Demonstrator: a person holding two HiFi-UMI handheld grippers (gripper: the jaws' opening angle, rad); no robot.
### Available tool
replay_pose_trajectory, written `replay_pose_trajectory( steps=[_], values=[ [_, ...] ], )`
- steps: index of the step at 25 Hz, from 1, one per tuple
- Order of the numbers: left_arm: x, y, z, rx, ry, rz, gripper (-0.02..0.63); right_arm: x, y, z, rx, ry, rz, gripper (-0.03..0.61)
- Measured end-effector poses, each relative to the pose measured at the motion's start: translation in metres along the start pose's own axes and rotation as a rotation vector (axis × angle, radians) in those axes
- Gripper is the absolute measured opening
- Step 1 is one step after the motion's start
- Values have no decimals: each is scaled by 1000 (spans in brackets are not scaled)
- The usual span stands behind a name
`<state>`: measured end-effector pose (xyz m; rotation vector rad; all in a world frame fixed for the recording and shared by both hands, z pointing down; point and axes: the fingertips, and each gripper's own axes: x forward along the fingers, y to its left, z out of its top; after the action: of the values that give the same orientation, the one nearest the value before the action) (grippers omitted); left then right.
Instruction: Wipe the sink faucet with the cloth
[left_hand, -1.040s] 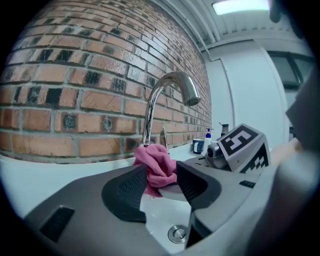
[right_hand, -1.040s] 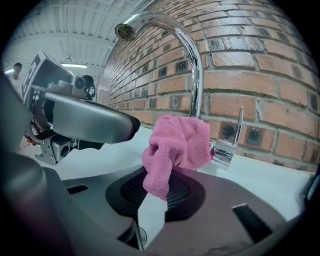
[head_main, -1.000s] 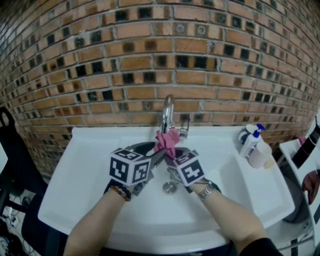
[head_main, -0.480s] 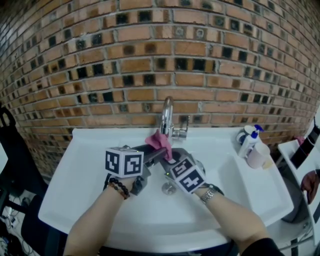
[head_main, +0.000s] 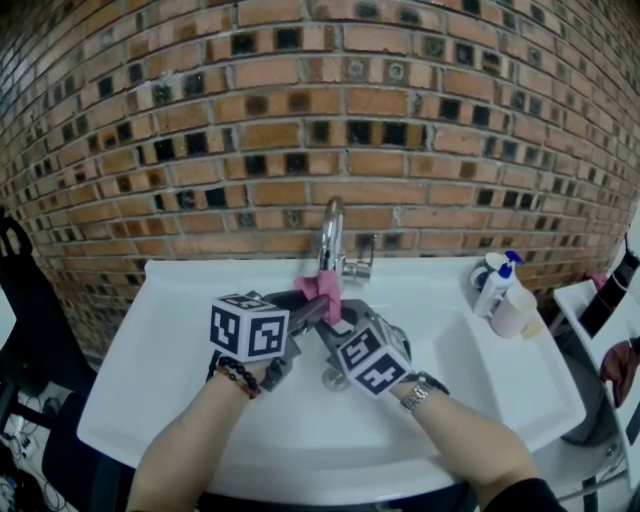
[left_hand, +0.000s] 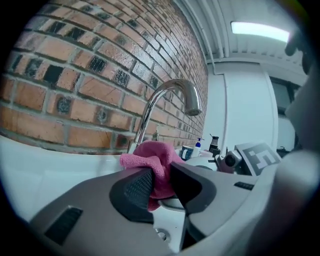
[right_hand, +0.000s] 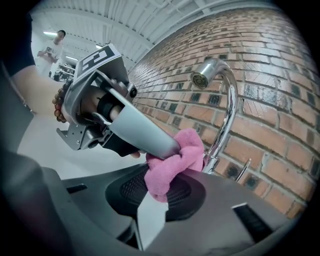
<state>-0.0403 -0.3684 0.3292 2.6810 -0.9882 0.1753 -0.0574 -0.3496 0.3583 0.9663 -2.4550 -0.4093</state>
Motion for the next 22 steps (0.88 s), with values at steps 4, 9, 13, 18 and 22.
replay_pose_trajectory(
  steps=[4, 9, 13, 18, 22],
  values=[
    [0, 8, 9, 26, -32, 51, 74, -1, -10, -1, 41, 13, -48, 95],
    [2, 24, 19, 43, -43, 124, 69, -6, -22, -6, 116, 30, -67, 107],
    [5, 45, 19, 68, -36, 199, 67, -13, -35, -15, 173, 46, -90, 107],
    [13, 62, 19, 90, -13, 252, 67, -26, -49, -9, 234, 12, -110, 107],
    [24, 69, 18, 111, 0, 268, 67, -39, -55, 5, 277, -42, -119, 107]
  ],
)
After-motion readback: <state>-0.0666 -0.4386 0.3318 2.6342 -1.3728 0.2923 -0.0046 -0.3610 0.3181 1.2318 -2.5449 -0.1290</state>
